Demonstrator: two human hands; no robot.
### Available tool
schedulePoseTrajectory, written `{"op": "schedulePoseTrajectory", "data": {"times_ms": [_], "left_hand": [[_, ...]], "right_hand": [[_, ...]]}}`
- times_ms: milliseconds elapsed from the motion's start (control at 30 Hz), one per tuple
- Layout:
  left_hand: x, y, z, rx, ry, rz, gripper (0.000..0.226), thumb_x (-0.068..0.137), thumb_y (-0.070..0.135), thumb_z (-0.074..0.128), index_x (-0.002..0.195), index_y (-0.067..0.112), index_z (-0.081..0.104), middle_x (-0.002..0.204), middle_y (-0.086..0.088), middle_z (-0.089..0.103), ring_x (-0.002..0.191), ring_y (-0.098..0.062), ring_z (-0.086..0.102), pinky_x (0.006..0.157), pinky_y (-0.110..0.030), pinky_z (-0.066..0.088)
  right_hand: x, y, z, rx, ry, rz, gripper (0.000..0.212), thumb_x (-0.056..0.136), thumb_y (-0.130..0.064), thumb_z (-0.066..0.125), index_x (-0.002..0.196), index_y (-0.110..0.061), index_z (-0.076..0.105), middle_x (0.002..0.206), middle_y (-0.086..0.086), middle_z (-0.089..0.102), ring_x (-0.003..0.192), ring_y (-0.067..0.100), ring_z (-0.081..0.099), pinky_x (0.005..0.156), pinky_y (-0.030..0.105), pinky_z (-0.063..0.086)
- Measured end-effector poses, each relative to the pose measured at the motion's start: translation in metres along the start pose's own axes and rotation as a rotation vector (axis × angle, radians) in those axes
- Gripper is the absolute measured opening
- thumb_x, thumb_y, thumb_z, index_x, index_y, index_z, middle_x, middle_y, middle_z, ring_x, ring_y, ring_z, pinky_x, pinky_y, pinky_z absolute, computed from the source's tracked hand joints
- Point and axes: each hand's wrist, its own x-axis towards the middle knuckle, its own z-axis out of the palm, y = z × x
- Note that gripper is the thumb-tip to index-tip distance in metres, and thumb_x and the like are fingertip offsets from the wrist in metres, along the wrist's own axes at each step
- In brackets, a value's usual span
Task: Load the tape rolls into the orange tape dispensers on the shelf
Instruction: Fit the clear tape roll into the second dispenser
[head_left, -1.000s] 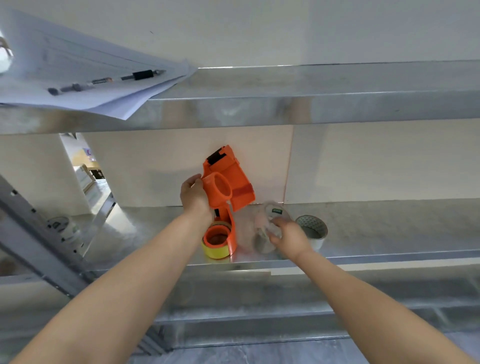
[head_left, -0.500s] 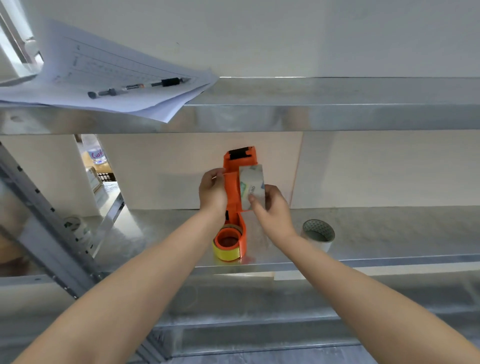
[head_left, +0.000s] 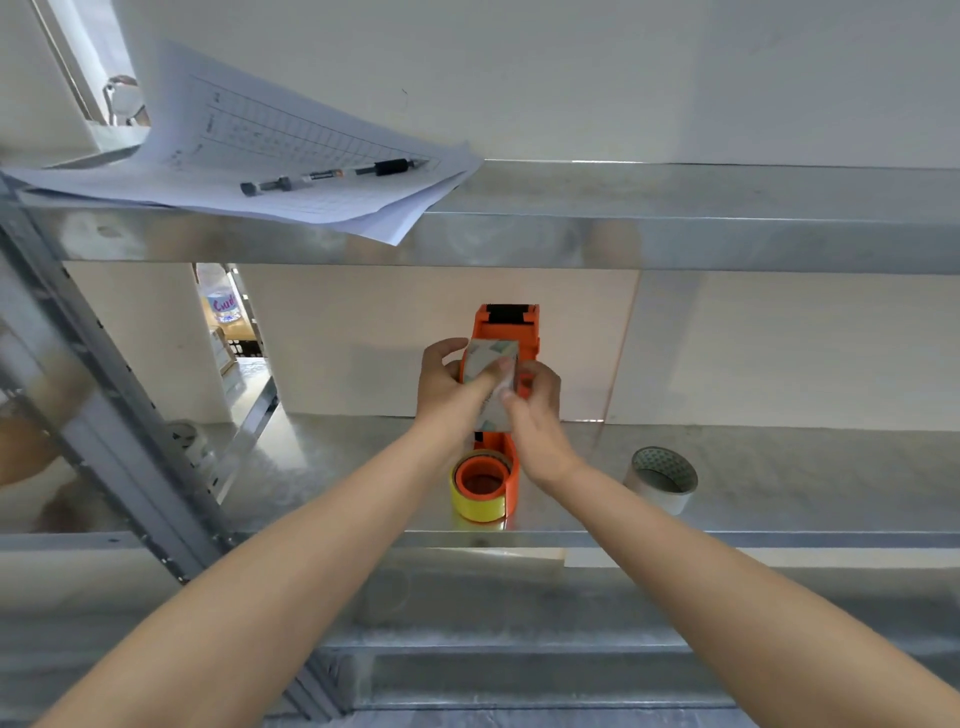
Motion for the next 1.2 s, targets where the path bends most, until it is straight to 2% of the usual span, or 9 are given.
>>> {"op": "schedulePoseTrajectory", "data": {"times_ms": [100, 233, 333, 467, 600, 700, 833, 1100, 1200], "left_hand": [[-0.004, -0.006, -0.004, 0.038, -0.052, 0.002, 0.048, 0.074, 0.019, 0.075, 0.109, 0.030, 0.045, 0.098, -0.005, 0.066, 0.080, -0.013, 0.067, 0.051, -0.019, 0.054], [-0.005, -0.012, -0.014, 0.109, -0.154, 0.022, 0.051, 0.076, 0.010, 0.073, 0.107, 0.033, 0.041, 0.098, -0.006, 0.067, 0.081, -0.015, 0.066, 0.057, -0.019, 0.053], [-0.004, -0.013, -0.021, 0.136, -0.214, 0.030, 0.055, 0.078, 0.003, 0.069, 0.115, 0.027, 0.036, 0.093, -0.002, 0.066, 0.080, -0.012, 0.065, 0.062, -0.018, 0.054], [-0.007, -0.012, -0.023, 0.147, -0.258, 0.027, 0.056, 0.079, 0.000, 0.068, 0.119, 0.022, 0.035, 0.097, -0.005, 0.064, 0.086, -0.017, 0.064, 0.078, -0.031, 0.054], [-0.008, -0.015, -0.026, 0.162, -0.244, -0.005, 0.063, 0.075, 0.001, 0.069, 0.125, 0.021, 0.035, 0.095, -0.003, 0.065, 0.083, -0.015, 0.065, 0.066, -0.022, 0.056], [-0.008, -0.017, -0.024, 0.151, -0.188, -0.057, 0.075, 0.065, 0.021, 0.081, 0.126, 0.026, 0.038, 0.109, -0.004, 0.064, 0.095, -0.017, 0.066, 0.071, -0.025, 0.055], [-0.008, -0.019, -0.024, 0.147, -0.179, -0.119, 0.098, 0.046, 0.038, 0.085, 0.131, 0.021, 0.039, 0.120, -0.005, 0.062, 0.105, -0.020, 0.064, 0.088, -0.041, 0.055], [-0.010, -0.015, -0.024, 0.337, -0.153, 0.035, 0.089, 0.043, 0.036, 0.085, 0.111, 0.042, 0.028, 0.108, -0.003, 0.060, 0.092, -0.009, 0.064, 0.075, -0.017, 0.052], [-0.011, -0.014, -0.027, 0.342, -0.167, 0.081, 0.083, 0.050, 0.028, 0.082, 0.112, 0.043, 0.029, 0.104, -0.002, 0.060, 0.079, 0.001, 0.064, 0.060, -0.004, 0.047]], "right_hand": [[0.016, -0.014, 0.004, 0.325, 0.136, 0.296, 0.030, 0.086, -0.046, 0.043, 0.112, -0.030, 0.039, 0.114, -0.003, 0.047, 0.104, 0.014, 0.053, 0.084, 0.030, 0.049], [0.030, -0.026, -0.012, 0.293, -0.107, 0.476, 0.036, 0.085, -0.044, 0.050, 0.115, -0.025, 0.042, 0.092, -0.006, 0.062, 0.078, 0.014, 0.062, 0.044, 0.019, 0.047], [0.040, -0.034, -0.019, 0.282, -0.207, 0.571, 0.023, 0.082, -0.039, 0.054, 0.094, -0.020, 0.060, 0.082, 0.001, 0.066, 0.076, 0.019, 0.063, 0.053, 0.025, 0.051], [0.049, -0.038, -0.017, 0.271, -0.062, 0.668, 0.014, 0.081, -0.029, 0.059, 0.080, -0.015, 0.059, 0.079, 0.006, 0.065, 0.077, 0.023, 0.063, 0.077, 0.036, 0.053], [0.051, -0.042, -0.012, 0.199, 0.029, 0.585, 0.007, 0.079, -0.022, 0.063, 0.082, -0.015, 0.064, 0.082, 0.005, 0.069, 0.073, 0.020, 0.065, 0.075, 0.035, 0.058], [0.049, -0.044, -0.004, 0.189, 0.063, 0.463, 0.012, 0.079, -0.018, 0.063, 0.068, -0.018, 0.068, 0.065, -0.006, 0.070, 0.061, 0.010, 0.065, 0.051, 0.021, 0.051], [0.046, -0.038, 0.005, 0.232, 0.142, 0.390, 0.020, 0.081, -0.015, 0.062, 0.062, -0.019, 0.064, 0.069, -0.003, 0.066, 0.072, 0.019, 0.064, 0.073, 0.030, 0.053], [0.055, -0.041, -0.002, 0.160, 0.120, 0.396, 0.019, 0.082, -0.020, 0.062, 0.064, -0.019, 0.064, 0.074, -0.001, 0.067, 0.075, 0.021, 0.065, 0.077, 0.034, 0.055], [0.060, -0.046, -0.009, 0.154, 0.121, 0.328, 0.015, 0.082, -0.015, 0.063, 0.066, -0.016, 0.065, 0.070, -0.001, 0.064, 0.063, 0.011, 0.060, 0.060, 0.021, 0.051]]}}
